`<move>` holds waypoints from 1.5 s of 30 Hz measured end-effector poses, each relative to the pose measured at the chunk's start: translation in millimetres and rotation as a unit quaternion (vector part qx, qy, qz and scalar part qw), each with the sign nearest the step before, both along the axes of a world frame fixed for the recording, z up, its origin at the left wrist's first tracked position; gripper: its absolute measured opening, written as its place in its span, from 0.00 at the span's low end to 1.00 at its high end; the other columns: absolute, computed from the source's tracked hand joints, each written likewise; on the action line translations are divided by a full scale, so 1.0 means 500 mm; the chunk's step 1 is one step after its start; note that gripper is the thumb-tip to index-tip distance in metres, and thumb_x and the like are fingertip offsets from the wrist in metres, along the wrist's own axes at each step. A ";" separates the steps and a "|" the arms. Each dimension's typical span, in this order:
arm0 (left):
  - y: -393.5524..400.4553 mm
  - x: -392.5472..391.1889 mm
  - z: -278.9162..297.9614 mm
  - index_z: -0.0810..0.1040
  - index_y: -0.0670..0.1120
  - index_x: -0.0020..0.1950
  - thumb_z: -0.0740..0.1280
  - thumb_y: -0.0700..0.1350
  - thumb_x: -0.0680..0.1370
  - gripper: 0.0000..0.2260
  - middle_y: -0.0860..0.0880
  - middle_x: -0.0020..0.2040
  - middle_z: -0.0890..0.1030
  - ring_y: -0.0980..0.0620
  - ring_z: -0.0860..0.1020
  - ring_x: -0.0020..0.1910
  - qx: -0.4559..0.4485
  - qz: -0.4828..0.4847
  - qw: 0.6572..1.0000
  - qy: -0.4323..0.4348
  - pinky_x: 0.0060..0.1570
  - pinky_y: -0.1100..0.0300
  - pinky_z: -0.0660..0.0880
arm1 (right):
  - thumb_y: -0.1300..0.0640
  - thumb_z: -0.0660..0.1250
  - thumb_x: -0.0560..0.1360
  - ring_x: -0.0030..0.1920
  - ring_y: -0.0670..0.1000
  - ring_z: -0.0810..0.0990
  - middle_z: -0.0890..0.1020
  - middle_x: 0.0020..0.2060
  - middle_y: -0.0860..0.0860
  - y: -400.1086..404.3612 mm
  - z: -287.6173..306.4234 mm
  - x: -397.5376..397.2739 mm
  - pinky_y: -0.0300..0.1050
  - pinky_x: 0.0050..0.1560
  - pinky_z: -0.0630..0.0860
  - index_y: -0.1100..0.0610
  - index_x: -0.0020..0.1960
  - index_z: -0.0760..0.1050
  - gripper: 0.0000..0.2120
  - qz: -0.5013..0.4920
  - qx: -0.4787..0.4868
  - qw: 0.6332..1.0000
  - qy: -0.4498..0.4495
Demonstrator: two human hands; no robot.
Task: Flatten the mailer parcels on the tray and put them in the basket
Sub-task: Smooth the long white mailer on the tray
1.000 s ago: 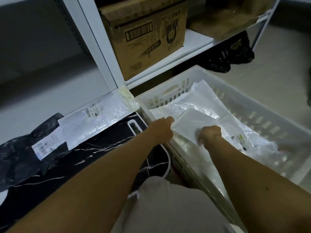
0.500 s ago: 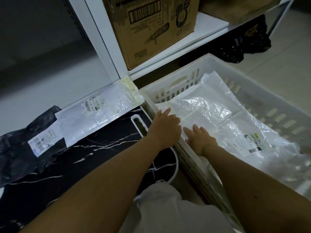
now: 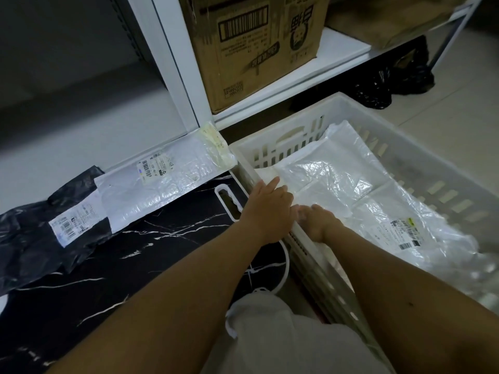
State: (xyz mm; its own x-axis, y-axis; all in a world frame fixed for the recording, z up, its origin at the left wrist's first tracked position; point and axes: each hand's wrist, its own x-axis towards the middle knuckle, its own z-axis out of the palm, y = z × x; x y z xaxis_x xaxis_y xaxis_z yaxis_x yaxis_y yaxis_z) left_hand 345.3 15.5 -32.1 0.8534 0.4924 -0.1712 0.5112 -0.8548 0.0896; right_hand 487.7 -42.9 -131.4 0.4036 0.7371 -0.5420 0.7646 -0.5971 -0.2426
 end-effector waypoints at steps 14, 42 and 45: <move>0.054 -0.203 0.048 0.65 0.45 0.73 0.53 0.53 0.82 0.22 0.44 0.78 0.52 0.47 0.48 0.77 0.025 0.170 0.985 -0.001 0.74 0.42 0.50 | 0.58 0.57 0.79 0.49 0.58 0.78 0.80 0.50 0.57 0.117 0.289 -0.136 0.48 0.48 0.75 0.60 0.53 0.78 0.12 -0.034 0.274 0.957 -0.092; -0.059 -0.577 0.069 0.47 0.40 0.78 0.53 0.46 0.81 0.28 0.43 0.78 0.37 0.45 0.38 0.77 0.094 0.282 0.949 0.107 0.73 0.39 0.45 | 0.58 0.57 0.78 0.61 0.57 0.75 0.73 0.64 0.57 0.137 0.385 -0.491 0.46 0.59 0.72 0.57 0.66 0.73 0.18 0.380 0.006 0.907 -0.180; -0.126 -0.622 0.067 0.47 0.40 0.78 0.53 0.47 0.82 0.28 0.43 0.78 0.37 0.46 0.39 0.77 0.088 0.298 0.943 0.120 0.73 0.39 0.43 | 0.56 0.58 0.79 0.62 0.58 0.74 0.71 0.65 0.57 0.080 0.349 -0.554 0.46 0.56 0.69 0.57 0.68 0.70 0.19 0.378 0.001 0.914 -0.147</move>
